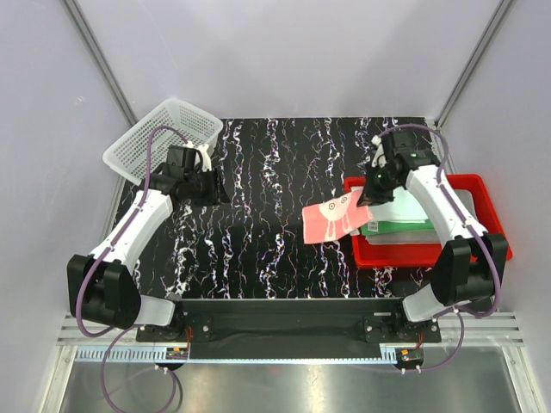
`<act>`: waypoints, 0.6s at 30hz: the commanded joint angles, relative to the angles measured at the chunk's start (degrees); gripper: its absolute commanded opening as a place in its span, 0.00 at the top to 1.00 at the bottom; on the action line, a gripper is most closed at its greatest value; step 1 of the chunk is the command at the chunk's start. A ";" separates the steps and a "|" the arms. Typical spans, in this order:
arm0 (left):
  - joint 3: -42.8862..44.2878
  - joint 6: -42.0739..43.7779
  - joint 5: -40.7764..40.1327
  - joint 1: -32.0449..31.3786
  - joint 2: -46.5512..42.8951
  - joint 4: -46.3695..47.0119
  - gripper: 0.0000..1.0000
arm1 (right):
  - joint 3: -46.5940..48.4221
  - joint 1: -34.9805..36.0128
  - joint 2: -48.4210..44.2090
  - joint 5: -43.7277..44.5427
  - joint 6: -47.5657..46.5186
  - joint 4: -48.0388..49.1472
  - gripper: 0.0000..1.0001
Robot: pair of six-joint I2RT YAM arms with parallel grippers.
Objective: Fold and stack the towels
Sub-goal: Neatly place the folded towel into the bin
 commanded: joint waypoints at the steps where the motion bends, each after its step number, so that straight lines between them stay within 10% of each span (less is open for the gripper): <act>1: 0.63 0.45 2.01 0.23 -0.81 2.32 0.59 | 5.08 -4.38 -0.63 -0.04 -6.61 -7.91 1.00; 18: 2.48 0.18 3.07 0.23 0.16 1.88 0.58 | 18.36 -26.17 6.84 6.21 -15.06 -11.43 0.98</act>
